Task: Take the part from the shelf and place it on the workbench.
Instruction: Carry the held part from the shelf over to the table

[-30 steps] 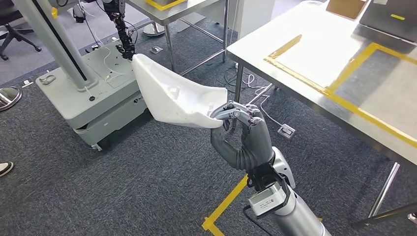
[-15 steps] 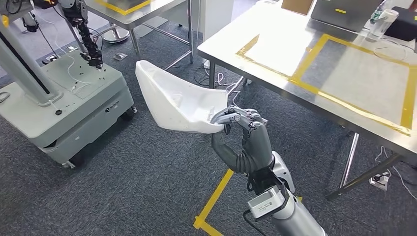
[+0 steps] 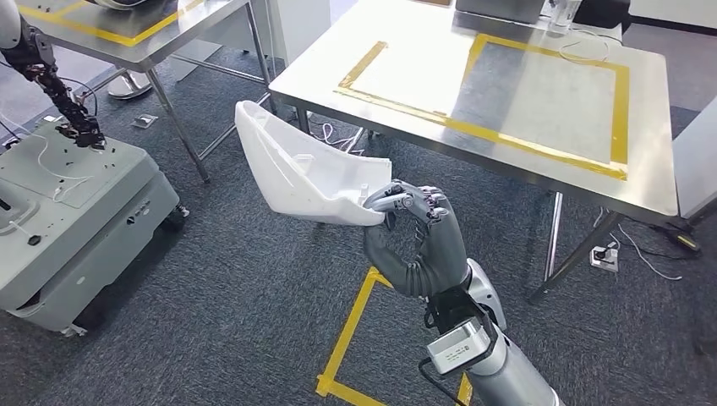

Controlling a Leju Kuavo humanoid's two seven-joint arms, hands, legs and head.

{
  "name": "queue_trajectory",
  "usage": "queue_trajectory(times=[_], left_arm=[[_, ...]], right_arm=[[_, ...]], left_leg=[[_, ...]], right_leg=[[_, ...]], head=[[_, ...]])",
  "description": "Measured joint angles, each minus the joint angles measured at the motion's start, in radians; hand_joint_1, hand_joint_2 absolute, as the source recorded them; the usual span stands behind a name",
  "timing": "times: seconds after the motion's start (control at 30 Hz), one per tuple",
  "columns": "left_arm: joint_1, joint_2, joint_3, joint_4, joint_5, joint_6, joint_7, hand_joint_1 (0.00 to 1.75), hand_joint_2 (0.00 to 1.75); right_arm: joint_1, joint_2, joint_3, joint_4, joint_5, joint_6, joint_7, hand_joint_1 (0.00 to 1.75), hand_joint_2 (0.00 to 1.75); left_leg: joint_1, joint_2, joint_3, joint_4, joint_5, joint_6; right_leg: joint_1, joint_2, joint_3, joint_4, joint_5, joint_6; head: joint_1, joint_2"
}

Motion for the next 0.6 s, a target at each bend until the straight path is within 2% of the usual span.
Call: queue_trajectory(times=[0.03, 0.07, 0.1, 0.13, 0.2, 0.23, 0.27, 0.33, 0.37, 0.4, 0.43, 0.47, 0.5, 0.53, 0.57, 0.6], left_arm=[[0.002, 0.000, 0.000, 0.000, 0.000, 0.000, 0.001, 0.00, 1.75], [0.004, 0.000, 0.000, 0.000, 0.000, 0.000, 0.001, 0.00, 1.75], [0.004, 0.001, 0.000, 0.000, 0.000, 0.000, 0.002, 0.00, 1.75], [0.003, 0.001, 0.000, 0.000, 0.000, 0.000, 0.002, 0.00, 1.75], [0.001, 0.002, 0.000, 0.000, 0.000, 0.000, 0.002, 0.00, 1.75], [0.001, 0.002, 0.000, 0.001, -0.001, 0.000, 0.003, 0.00, 1.75], [0.000, 0.001, 0.000, 0.001, -0.002, 0.000, 0.004, 0.00, 1.75], [0.000, 0.001, 0.000, 0.001, -0.004, 0.000, 0.008, 0.00, 1.75], [-0.002, 0.001, 0.000, 0.001, -0.005, 0.000, 0.011, 0.00, 1.75], [-0.003, 0.001, 0.001, 0.000, -0.006, 0.001, 0.014, 0.00, 1.75], [-0.005, 0.001, 0.001, 0.000, -0.007, 0.002, 0.018, 0.00, 1.75], [-0.005, 0.001, 0.001, -0.001, -0.007, 0.005, 0.023, 0.00, 1.75], [-0.004, 0.000, 0.001, -0.001, -0.007, 0.007, 0.026, 0.00, 1.75], [-0.003, 0.000, 0.001, 0.000, -0.007, 0.009, 0.029, 0.00, 1.75], [-0.002, 0.000, 0.001, 0.000, -0.006, 0.010, 0.031, 0.00, 1.75], [-0.002, 0.000, 0.001, 0.000, -0.005, 0.011, 0.033, 0.00, 1.75]], right_arm=[[0.001, 0.000, 0.000, 0.001, 0.000, 0.001, 0.000, 1.75, 1.75], [0.003, 0.000, 0.000, 0.002, 0.000, 0.001, 0.000, 1.75, 1.75], [0.003, 0.000, 0.000, 0.003, 0.000, 0.001, -0.001, 1.75, 1.75], [0.003, 0.000, 0.000, 0.004, 0.000, 0.001, -0.002, 1.75, 1.75], [0.002, 0.000, 0.000, 0.005, -0.002, 0.000, -0.005, 1.75, 1.75], [0.000, 0.000, 0.000, 0.005, -0.002, 0.000, -0.007, 1.75, 1.75], [0.000, 0.000, 0.001, 0.005, -0.003, 0.000, -0.009, 1.75, 1.75], [0.000, -0.001, 0.001, 0.005, -0.003, -0.002, -0.010, 1.75, 1.75], [0.001, -0.003, 0.001, 0.005, -0.004, -0.003, -0.011, 1.75, 1.75], [0.002, -0.004, 0.001, 0.005, -0.005, -0.004, -0.011, 1.75, 1.75], [0.002, -0.006, 0.001, 0.005, -0.006, -0.005, -0.011, 1.75, 1.75], [0.003, -0.006, 0.001, 0.005, -0.007, -0.005, -0.012, 1.75, 1.75], [0.003, -0.006, 0.001, 0.006, -0.008, -0.005, -0.013, 1.75, 1.75], [0.003, -0.006, 0.002, 0.007, -0.010, -0.005, -0.014, 1.75, 1.75], [0.004, -0.006, 0.002, 0.009, -0.011, -0.005, -0.014, 1.75, 1.75], [0.004, -0.006, 0.003, 0.010, -0.012, -0.006, -0.015, 1.75, 1.75]], left_leg=[[0.001, -0.005, -0.023, 0.049, -0.014, -0.002], [0.003, -0.007, -0.032, 0.068, -0.010, -0.003], [0.004, -0.009, -0.024, 0.048, 0.013, -0.005], [0.007, -0.016, 0.002, -0.008, 0.049, -0.006], [0.015, -0.069, 0.060, -0.132, 0.098, -0.008], [0.018, -0.091, 0.077, -0.170, 0.106, -0.007], [0.019, -0.104, 0.082, -0.182, 0.103, -0.004], [0.017, -0.084, 0.082, -0.185, 0.107, 0.011], [0.017, -0.071, 0.083, -0.188, 0.111, 0.019], [0.018, -0.057, 0.083, -0.192, 0.115, 0.027], [0.018, -0.042, 0.083, -0.196, 0.117, 0.034], [0.015, -0.028, 0.082, -0.196, 0.118, 0.038], [0.011, -0.013, 0.081, -0.197, 0.118, 0.040], [0.008, 0.003, 0.080, -0.196, 0.118, 0.042], [0.006, 0.018, 0.080, -0.196, 0.117, 0.042], [0.004, 0.033, 0.080, -0.196, 0.116, 0.043]], right_leg=[[-0.001, 0.014, -0.001, 0.001, 0.001, 0.000], [-0.001, 0.027, -0.002, 0.002, 0.001, 0.001], [-0.003, 0.042, -0.003, 0.005, 0.001, 0.002], [-0.005, 0.056, -0.003, 0.008, 0.001, 0.005], [-0.007, 0.082, -0.010, 0.020, -0.002, 0.016], [-0.008, 0.094, -0.017, 0.026, -0.001, 0.025], [-0.009, 0.105, -0.024, 0.028, 0.001, 0.033], [-0.012, 0.130, -0.032, 0.024, 0.010, 0.049], [-0.012, 0.125, -0.037, 0.026, 0.010, 0.055], [-0.011, 0.104, -0.047, 0.042, -0.001, 0.059], [-0.009, 0.075, -0.065, 0.079, -0.023, 0.062], [-0.007, 0.040, -0.092, 0.135, -0.054, 0.064], [-0.007, 0.018, -0.123, 0.202, -0.086, 0.065], [-0.007, 0.008, -0.149, 0.260, -0.108, 0.066], [-0.007, 0.004, -0.161, 0.291, -0.114, 0.066], [-0.006, 0.001, -0.153, 0.284, -0.102, 0.063]], head=[[0.000, 0.000], [0.000, 0.000], [0.000, 0.000], [0.000, 0.000], [-0.001, 0.000], [-0.001, 0.000], [-0.001, 0.000], [-0.002, 0.000], [-0.002, 0.000], [0.001, 0.000], [0.004, 0.000], [0.006, 0.000], [0.008, 0.000], [0.008, 0.000], [0.008, 0.000], [0.008, 0.000]])
